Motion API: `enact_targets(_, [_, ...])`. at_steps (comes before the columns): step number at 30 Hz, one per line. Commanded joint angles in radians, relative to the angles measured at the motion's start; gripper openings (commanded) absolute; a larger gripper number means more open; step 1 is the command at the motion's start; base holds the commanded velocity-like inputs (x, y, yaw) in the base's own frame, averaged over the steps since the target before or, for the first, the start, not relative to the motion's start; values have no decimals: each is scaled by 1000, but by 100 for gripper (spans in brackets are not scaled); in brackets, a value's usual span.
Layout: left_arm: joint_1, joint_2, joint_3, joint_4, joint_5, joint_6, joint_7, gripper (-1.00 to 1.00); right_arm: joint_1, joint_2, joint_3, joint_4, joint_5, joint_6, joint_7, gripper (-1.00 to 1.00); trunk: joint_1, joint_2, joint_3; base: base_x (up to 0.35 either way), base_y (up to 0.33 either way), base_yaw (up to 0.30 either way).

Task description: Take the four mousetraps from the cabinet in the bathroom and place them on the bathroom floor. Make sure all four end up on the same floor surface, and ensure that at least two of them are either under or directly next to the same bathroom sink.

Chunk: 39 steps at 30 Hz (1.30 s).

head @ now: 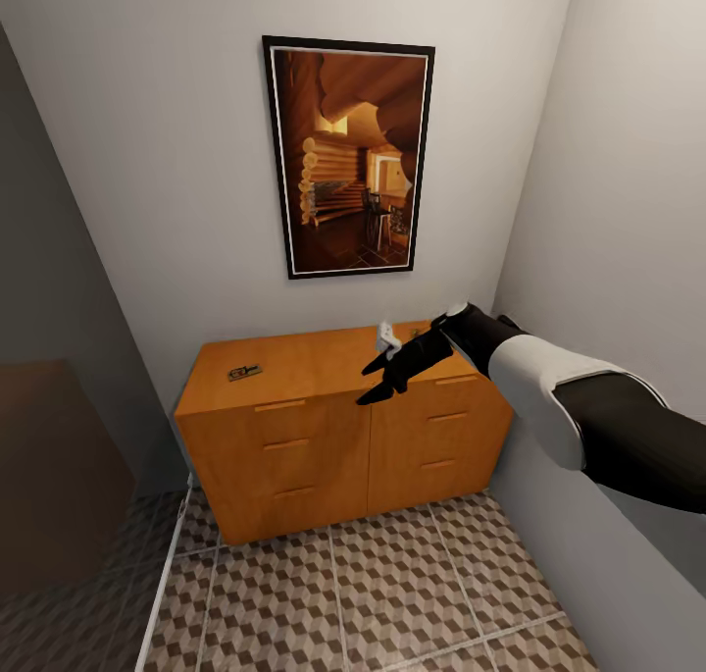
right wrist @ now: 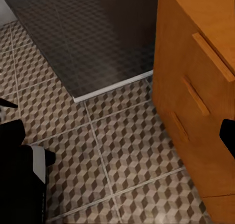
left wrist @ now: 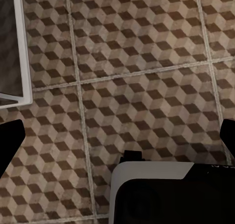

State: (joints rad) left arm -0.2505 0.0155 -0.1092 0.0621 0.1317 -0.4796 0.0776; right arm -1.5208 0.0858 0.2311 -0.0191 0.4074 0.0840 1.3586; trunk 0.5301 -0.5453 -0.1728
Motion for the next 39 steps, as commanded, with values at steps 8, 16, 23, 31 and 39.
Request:
enact_targets(8, [-1,1,-9,3,8,-7,0,100,28,5,7,-15,125,34,-53,100,0,-2,-2,0,0,0])
enact_targets(16, [-1,1,-9,2,8,-7,0,100,30,21,7,-20,164,62,-213,100,0,-2,-2,0,0,0])
enact_targets(23, [-2,1,-9,1,8,-7,0,100,30,52,7,-52,167,93,-195,100,0,-2,-2,0,0,0])
enact_targets(31, [-2,1,-9,2,8,-7,-1,100,30,89,7,-185,167,176,-91,100,0,-2,-2,0,0,0])
enact_targets(39, [-2,1,-9,2,7,-7,-1,100,30,89,8,-280,170,197,47,100,0,-2,-2,0,0,0])
